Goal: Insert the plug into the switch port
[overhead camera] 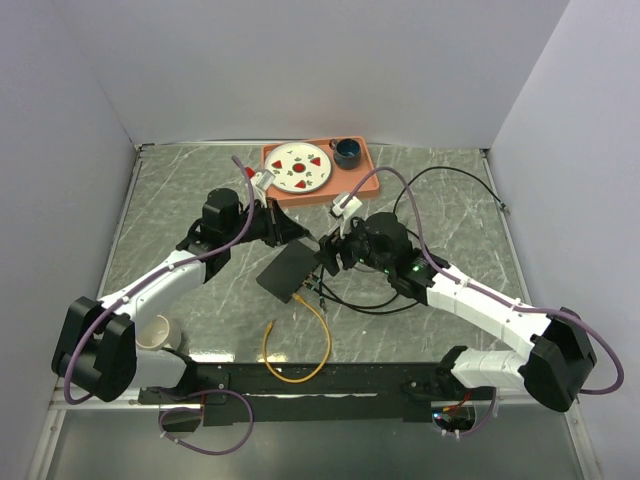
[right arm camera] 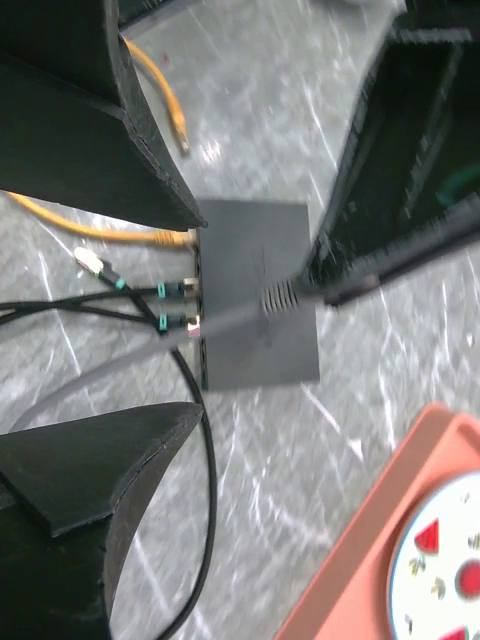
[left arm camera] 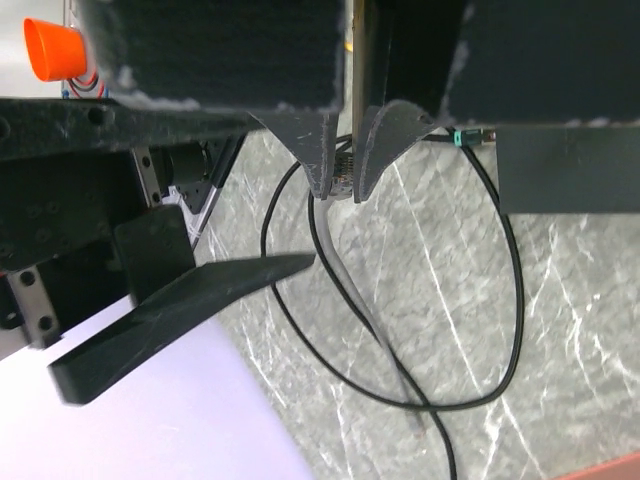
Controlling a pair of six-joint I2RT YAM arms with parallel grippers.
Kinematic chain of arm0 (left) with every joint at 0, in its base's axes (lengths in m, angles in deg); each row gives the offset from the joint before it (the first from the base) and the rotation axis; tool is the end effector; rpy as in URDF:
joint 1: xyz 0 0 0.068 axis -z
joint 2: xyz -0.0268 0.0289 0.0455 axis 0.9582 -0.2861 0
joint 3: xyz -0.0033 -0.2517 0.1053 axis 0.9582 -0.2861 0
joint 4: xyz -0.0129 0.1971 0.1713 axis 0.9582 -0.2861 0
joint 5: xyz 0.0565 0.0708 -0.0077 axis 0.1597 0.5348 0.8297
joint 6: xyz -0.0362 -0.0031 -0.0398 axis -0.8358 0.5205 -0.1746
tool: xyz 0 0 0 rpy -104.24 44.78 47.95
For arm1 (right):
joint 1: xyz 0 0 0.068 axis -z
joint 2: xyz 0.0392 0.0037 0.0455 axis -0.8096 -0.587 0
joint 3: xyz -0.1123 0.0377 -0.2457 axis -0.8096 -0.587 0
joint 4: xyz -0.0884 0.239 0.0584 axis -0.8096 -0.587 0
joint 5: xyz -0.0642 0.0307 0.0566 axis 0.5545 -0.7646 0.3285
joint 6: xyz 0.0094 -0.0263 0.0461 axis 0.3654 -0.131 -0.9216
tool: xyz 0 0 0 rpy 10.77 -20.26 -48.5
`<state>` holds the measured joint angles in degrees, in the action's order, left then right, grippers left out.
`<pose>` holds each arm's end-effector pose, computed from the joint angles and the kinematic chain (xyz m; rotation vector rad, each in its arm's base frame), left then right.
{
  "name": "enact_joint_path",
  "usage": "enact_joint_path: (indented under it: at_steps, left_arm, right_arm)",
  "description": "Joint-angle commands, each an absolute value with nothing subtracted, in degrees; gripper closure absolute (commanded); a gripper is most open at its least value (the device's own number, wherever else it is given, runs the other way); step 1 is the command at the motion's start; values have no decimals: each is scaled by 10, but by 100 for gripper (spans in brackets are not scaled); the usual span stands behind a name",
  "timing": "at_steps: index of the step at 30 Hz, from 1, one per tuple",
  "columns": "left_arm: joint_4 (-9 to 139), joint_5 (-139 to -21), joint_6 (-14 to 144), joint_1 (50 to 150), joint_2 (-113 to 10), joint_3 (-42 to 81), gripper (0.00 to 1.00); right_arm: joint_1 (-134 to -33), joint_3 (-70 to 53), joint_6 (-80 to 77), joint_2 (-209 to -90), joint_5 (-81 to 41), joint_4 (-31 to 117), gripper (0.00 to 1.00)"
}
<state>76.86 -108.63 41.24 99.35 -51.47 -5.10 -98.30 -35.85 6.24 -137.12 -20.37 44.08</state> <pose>0.2568 -0.1489 0.2842 0.3371 1.9430 -1.3145 0.1952 0.1966 0.2944 -0.8390 1.7756 0.6330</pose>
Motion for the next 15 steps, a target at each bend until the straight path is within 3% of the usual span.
enact_joint_path:
  at_steps: [1, 11, 13, 15]
  left_arm:
    - [755, -1082, 411, 997, -513, -35, 99]
    - [746, -1098, 416, 997, -522, -27, 99]
    - [747, -1101, 416, 997, -525, -26, 99]
    - [746, -1104, 416, 997, -527, -25, 99]
  right_arm:
    - [-995, -352, 74, -1374, -134, 463, 24]
    - [-1006, -323, 72, -1404, -132, 473, 30]
    - [-1006, -316, 70, -1408, -135, 475, 38]
    - [-1007, -311, 68, -1415, -140, 476, 39]
